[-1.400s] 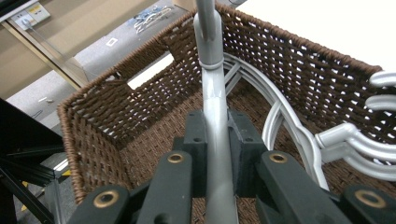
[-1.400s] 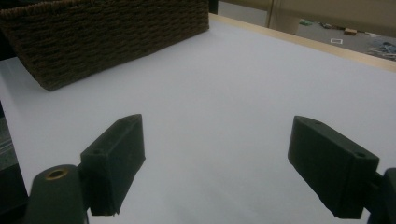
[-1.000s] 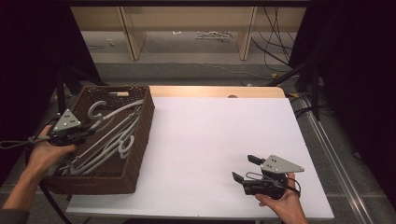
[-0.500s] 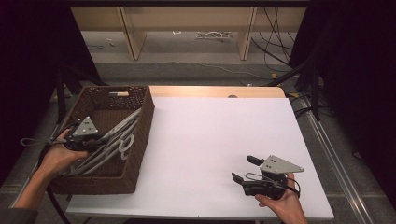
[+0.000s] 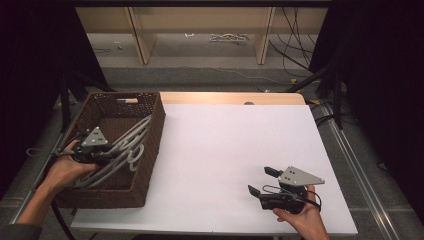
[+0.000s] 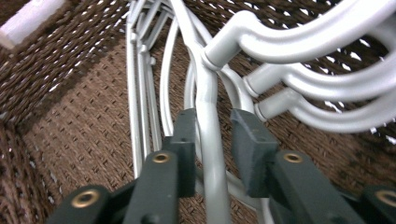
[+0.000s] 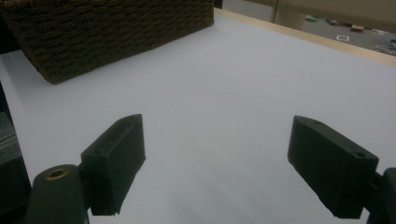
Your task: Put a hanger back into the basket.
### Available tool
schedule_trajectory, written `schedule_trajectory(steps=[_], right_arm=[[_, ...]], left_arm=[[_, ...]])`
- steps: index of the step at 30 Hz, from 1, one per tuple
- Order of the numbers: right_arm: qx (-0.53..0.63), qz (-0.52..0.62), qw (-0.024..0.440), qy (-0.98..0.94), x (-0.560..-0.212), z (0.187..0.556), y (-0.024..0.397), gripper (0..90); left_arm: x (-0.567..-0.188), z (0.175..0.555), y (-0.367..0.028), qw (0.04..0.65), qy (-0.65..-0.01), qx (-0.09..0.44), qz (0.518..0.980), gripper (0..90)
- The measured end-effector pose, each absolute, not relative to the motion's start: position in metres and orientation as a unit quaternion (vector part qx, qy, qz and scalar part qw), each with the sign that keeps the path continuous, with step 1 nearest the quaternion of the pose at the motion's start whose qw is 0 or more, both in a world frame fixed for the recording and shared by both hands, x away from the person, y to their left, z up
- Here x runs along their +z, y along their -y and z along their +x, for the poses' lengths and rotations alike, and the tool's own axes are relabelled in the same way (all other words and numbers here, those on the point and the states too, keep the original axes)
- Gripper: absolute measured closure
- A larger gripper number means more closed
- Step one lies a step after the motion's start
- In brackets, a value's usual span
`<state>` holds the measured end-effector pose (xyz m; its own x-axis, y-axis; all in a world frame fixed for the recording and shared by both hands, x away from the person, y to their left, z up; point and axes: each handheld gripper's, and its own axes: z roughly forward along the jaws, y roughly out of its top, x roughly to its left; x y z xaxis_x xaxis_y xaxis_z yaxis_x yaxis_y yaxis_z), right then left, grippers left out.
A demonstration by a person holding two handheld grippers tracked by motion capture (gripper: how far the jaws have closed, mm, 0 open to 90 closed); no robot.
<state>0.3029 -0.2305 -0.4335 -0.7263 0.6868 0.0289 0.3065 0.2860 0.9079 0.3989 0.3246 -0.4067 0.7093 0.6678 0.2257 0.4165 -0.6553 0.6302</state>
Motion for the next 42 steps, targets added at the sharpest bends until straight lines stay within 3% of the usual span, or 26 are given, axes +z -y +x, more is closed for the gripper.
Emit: schedule_trajectory(steps=[3, 13, 20, 42], right_arm=[[0.506, 0.319, 0.188, -0.779, -0.434, 0.303, 0.231, 19.9], [0.498, 0.322, 0.185, -0.784, -0.433, 0.302, 0.231, 19.9], [0.502, 0.321, 0.184, -0.781, -0.434, 0.303, 0.230, 19.7], [0.509, 0.322, 0.184, -0.777, -0.435, 0.302, 0.228, 19.5]], left_arm=[[-0.401, 0.399, -0.326, 0.306, -0.310, 0.233, 0.869, 59.1], [-0.373, 0.378, -0.317, 0.335, -0.328, 0.250, 0.847, 42.4], [-0.365, 0.370, -0.304, 0.399, -0.375, 0.250, 0.799, 33.8], [-0.347, 0.348, -0.267, 0.487, -0.361, 0.254, 0.754, 29.0]])
